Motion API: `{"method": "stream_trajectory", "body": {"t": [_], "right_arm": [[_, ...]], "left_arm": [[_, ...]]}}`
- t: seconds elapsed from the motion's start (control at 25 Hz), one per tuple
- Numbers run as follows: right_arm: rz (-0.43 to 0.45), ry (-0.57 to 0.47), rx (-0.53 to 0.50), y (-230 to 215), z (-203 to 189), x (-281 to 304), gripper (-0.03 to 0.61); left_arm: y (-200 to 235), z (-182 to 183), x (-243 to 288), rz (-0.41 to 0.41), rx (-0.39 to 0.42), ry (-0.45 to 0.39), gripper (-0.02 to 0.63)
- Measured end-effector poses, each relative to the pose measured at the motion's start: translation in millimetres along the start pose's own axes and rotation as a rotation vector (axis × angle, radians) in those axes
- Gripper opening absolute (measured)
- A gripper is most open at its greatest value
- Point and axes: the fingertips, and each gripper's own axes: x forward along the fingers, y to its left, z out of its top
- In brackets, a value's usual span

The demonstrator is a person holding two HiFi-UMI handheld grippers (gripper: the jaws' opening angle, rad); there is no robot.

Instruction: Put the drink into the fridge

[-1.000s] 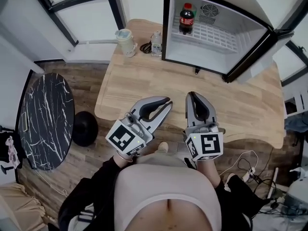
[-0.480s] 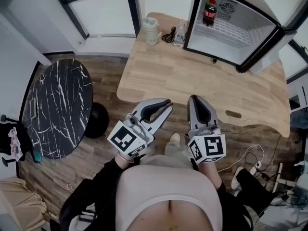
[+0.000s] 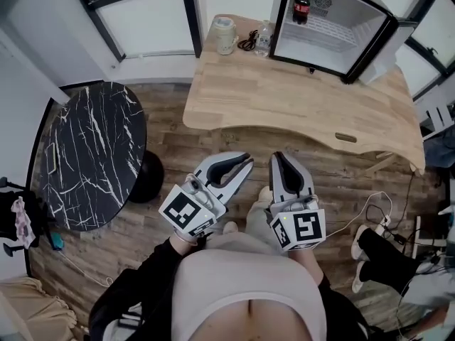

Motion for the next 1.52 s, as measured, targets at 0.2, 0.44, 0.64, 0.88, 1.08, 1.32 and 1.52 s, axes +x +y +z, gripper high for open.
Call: {"method": "stream_trajectory", "body": {"t": [0.2, 0.44, 0.64, 0.88, 1.08, 1.32, 1.52], "right_arm": [[-0.031, -0.012, -0.001, 11, 1, -32, 0.04], [-0.035, -0.041, -0.013, 14, 16, -47, 0.038], [-0.027, -0.058, -0.011, 22, 22, -61, 0.038], [-0.052, -0.059, 0.016, 22, 14, -88, 0.038], [-0.019, -0.089, 0.002, 28, 21, -119, 0.038], [-0.009, -0.066, 0.001, 34, 20, -183, 0.038], [0.013, -0.121, 0.031, 44, 19, -244, 0.038]], "left_arm": [[-23, 5, -15, -0.019, 0.002, -0.015, 0.04], [-44, 17, -17, -0.033, 0.022, -0.026, 0.04], [-58, 17, -25, -0.038, 0.019, -0.02, 0.04], [-83, 3, -23, -0.077, -0.008, 0.003, 0.04], [-114, 10, -31, -0.062, 0.023, -0.013, 0.04], [-173, 7, -40, -0.044, 0.015, -0.012, 0.04], [-231, -7, -60, -0.023, -0.004, 0.0, 0.04]]}}
